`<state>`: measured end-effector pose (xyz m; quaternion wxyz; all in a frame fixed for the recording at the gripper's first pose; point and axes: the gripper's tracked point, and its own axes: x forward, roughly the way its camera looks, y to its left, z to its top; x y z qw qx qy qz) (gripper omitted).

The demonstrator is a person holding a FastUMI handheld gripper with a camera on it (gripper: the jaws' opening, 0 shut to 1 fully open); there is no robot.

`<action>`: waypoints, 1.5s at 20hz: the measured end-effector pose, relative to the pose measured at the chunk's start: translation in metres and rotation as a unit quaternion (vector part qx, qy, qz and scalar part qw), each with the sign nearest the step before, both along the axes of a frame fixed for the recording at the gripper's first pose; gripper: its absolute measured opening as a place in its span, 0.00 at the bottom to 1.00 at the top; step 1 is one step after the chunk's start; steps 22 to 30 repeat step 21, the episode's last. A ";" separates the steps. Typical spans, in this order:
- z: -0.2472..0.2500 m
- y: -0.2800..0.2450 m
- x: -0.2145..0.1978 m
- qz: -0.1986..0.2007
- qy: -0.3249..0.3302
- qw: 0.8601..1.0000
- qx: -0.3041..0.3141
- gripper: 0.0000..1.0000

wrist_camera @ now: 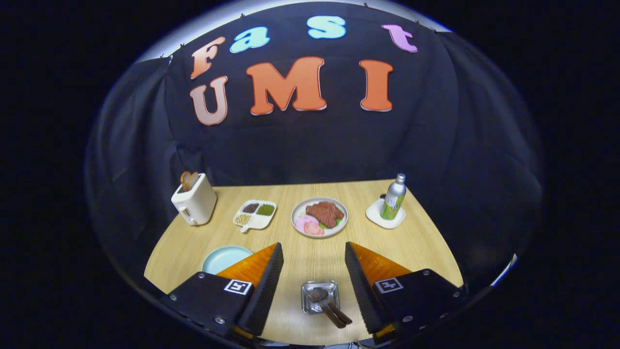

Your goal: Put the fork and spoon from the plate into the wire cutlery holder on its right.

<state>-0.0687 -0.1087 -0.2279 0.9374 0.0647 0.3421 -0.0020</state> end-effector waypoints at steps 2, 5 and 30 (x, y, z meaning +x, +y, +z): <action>0.025 0.003 0.013 -0.010 -0.047 0.999 0.019 0.84; 0.047 -0.009 0.024 -0.021 -0.090 0.996 0.015 0.88; 0.109 0.007 0.050 0.000 -0.243 0.970 -0.022 0.89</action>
